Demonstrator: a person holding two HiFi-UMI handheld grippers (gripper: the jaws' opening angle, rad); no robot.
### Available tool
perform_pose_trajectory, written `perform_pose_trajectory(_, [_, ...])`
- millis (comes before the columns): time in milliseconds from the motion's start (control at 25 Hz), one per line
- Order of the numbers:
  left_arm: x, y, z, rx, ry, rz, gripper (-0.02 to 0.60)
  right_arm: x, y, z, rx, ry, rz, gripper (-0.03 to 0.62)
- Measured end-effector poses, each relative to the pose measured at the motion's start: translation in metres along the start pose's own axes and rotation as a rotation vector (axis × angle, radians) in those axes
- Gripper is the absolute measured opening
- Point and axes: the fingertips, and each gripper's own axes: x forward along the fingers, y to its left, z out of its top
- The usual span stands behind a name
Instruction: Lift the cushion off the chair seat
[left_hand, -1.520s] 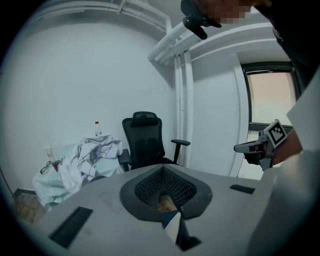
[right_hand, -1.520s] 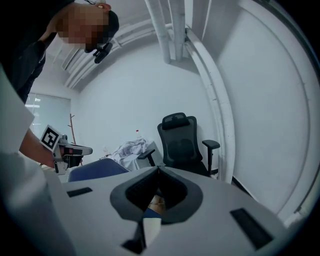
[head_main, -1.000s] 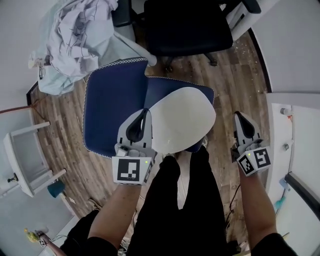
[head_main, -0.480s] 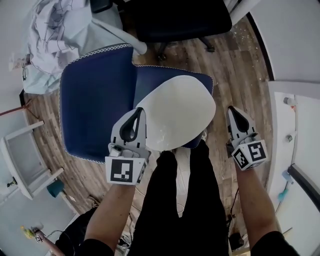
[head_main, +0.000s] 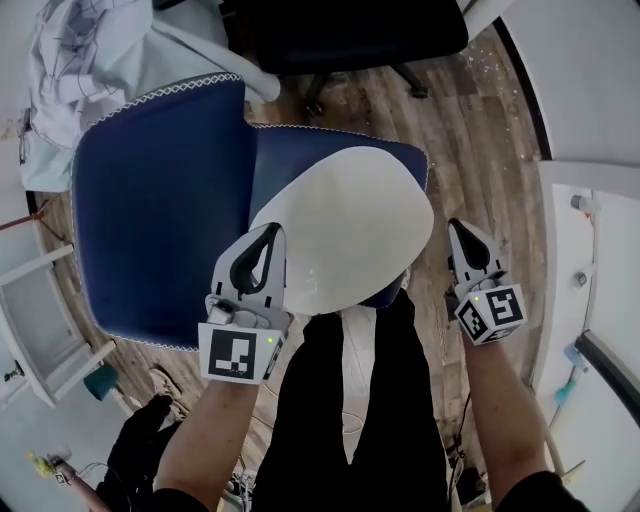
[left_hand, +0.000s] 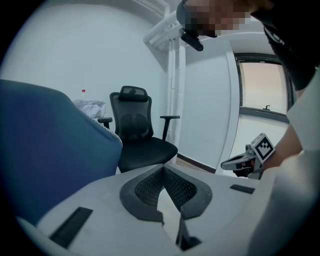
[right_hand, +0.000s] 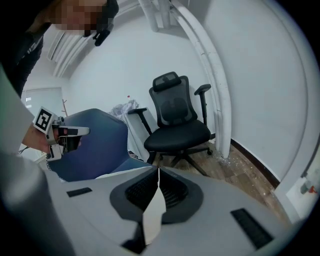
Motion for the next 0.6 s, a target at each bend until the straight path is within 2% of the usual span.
perform_pose_trajectory(160, [0.003,-0.006,-0.023,-0.042,0.037,-0.007,0.005,0.01,-0.003,-0.024,-0.001,0.018,0.013,0.014])
perform_pose_trajectory(360, [0.007,-0.015,-0.051,-0.052,0.074,-0.041,0.005,0.02,-0.002,-0.05,0.009,0.032,0.05,0.014])
perform_pose_trajectory(480, [0.009,-0.021,-0.057,-0.021,0.077,-0.058,0.005,0.022,-0.005,-0.066,0.024,0.054,0.043,0.017])
perform_pose_trajectory(520, [0.01,-0.024,-0.058,-0.027,0.08,-0.059,0.005,0.022,-0.007,-0.071,0.032,0.063,0.045,0.03])
perform_pose_trajectory(600, [0.013,-0.028,-0.061,-0.053,0.096,-0.063,0.005,0.026,-0.007,-0.079,0.062,0.083,0.065,0.123])
